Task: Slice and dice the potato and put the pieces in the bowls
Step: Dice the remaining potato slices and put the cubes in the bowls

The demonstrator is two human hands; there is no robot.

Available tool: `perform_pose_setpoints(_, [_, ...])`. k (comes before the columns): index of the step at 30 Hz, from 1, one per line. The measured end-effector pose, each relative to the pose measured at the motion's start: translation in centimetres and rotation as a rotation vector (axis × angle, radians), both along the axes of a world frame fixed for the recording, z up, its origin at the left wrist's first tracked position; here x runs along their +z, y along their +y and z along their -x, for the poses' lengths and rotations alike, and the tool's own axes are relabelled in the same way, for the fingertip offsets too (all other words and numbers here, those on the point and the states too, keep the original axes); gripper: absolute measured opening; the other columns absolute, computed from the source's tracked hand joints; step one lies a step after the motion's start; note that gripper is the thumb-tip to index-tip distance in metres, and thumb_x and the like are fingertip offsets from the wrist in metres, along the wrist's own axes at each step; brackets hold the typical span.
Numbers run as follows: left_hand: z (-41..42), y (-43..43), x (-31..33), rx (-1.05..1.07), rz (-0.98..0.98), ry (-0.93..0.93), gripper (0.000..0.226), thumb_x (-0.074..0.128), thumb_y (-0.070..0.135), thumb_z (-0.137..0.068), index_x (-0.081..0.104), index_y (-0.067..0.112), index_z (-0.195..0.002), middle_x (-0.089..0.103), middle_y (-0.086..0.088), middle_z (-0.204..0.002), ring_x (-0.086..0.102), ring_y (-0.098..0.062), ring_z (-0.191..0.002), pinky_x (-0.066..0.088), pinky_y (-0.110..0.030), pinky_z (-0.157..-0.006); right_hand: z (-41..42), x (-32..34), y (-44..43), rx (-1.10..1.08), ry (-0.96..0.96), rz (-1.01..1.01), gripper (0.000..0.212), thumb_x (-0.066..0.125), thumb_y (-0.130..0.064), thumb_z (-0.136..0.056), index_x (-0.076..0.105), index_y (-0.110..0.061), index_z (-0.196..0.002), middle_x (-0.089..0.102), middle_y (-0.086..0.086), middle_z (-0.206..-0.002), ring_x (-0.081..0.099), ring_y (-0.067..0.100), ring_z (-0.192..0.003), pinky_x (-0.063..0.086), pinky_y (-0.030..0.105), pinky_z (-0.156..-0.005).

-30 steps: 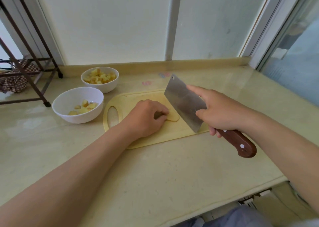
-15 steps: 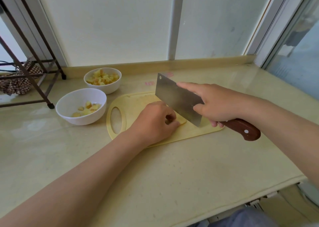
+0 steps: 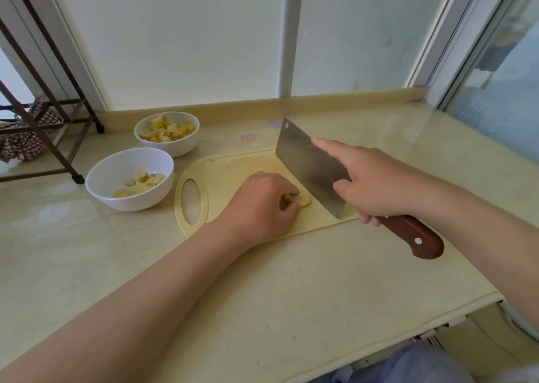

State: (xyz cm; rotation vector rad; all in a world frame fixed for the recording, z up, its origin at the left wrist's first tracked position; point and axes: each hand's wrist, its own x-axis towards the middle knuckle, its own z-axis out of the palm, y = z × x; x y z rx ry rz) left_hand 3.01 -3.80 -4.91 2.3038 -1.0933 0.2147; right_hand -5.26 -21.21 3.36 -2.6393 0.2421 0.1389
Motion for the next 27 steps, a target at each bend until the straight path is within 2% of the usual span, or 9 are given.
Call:
perform_pose_setpoints(2, [0.2, -0.1, 0.0, 0.002, 0.008, 0.004, 0.016, 0.066, 0.021, -0.084, 0.074, 0.008, -0.091, 0.072, -0.003, -0.095, 0.062, -0.023, -0.087, 0.045, -0.028, -0.086, 0.0, -0.2, 0.3, -0.009, -0.012, -0.027, 0.080, 0.043, -0.007, -0.103, 0.013, -0.055, -0.161, 0.060, 0.004, -0.072, 0.063, 0.012, -0.039, 0.055, 0.029, -0.045])
perform_pose_setpoints(6, [0.3, 0.0, 0.5, 0.019, 0.021, 0.072, 0.019, 0.067, 0.023, -0.086, 0.075, 0.012, -0.100, 0.070, 0.000, -0.099, 0.062, -0.016, -0.086, 0.050, -0.029, -0.082, -0.6, -0.3, 0.6, -0.016, -0.019, -0.042, 0.081, 0.041, -0.006, -0.102, 0.012, -0.054, -0.161, 0.055, -0.001, -0.078, 0.064, 0.013, -0.041, 0.055, 0.029, -0.045])
perform_pose_setpoints(10, [0.8, -0.3, 0.6, 0.035, 0.012, 0.058, 0.014, 0.065, 0.020, -0.086, 0.074, 0.009, -0.088, 0.068, -0.005, -0.089, 0.060, -0.021, -0.081, 0.052, -0.037, -0.076, -0.7, 0.1, 1.0, -0.026, -0.011, -0.031, 0.081, 0.042, -0.006, -0.101, 0.013, -0.054, -0.161, 0.057, 0.002, -0.079, 0.063, 0.011, -0.039, 0.056, 0.031, -0.046])
perform_pose_setpoints(14, [0.6, -0.2, 0.9, 0.045, 0.004, 0.086, 0.015, 0.066, 0.022, -0.086, 0.074, 0.010, -0.086, 0.070, -0.003, -0.084, 0.062, -0.020, -0.079, 0.052, -0.036, -0.074, 0.0, 0.9, 1.4, -0.053, -0.014, -0.018, 0.083, 0.044, -0.006, -0.101, 0.012, -0.054, -0.161, 0.059, 0.005, -0.077, 0.061, 0.010, -0.037, 0.052, 0.027, -0.044])
perform_pose_setpoints(17, [0.4, 0.0, 0.8, 0.033, 0.001, 0.098, 0.017, 0.062, 0.021, -0.082, 0.072, 0.009, -0.077, 0.070, -0.005, -0.077, 0.063, -0.021, -0.075, 0.053, -0.038, -0.071, 0.9, 1.2, 1.7, -0.085, 0.011, -0.047, 0.084, 0.044, -0.005, -0.100, 0.011, -0.053, -0.161, 0.064, 0.010, -0.073, 0.062, 0.012, -0.036, 0.050, 0.026, -0.043])
perform_pose_setpoints(22, [0.0, 0.2, 0.7, 0.015, 0.015, 0.119, 0.016, 0.062, 0.014, -0.080, 0.071, 0.002, -0.074, 0.070, -0.013, -0.077, 0.066, -0.025, -0.079, 0.054, -0.040, -0.073, 1.9, 1.2, 2.2, -0.118, 0.039, -0.075, 0.087, 0.042, -0.002, -0.097, 0.013, -0.052, -0.161, 0.064, 0.011, -0.071, 0.061, 0.014, -0.036, 0.048, 0.025, -0.041])
perform_pose_setpoints(27, [0.0, 0.4, 1.1, -0.006, 0.051, 0.102, 0.011, 0.068, 0.013, -0.082, 0.077, 0.008, -0.077, 0.073, -0.001, -0.077, 0.067, -0.016, -0.080, 0.053, -0.033, -0.077, 2.7, 1.5, 2.5, -0.122, 0.057, -0.082, 0.086, 0.042, -0.002, -0.098, 0.012, -0.051, -0.162, 0.060, 0.009, -0.073, 0.061, 0.015, -0.035, 0.047, 0.024, -0.040])
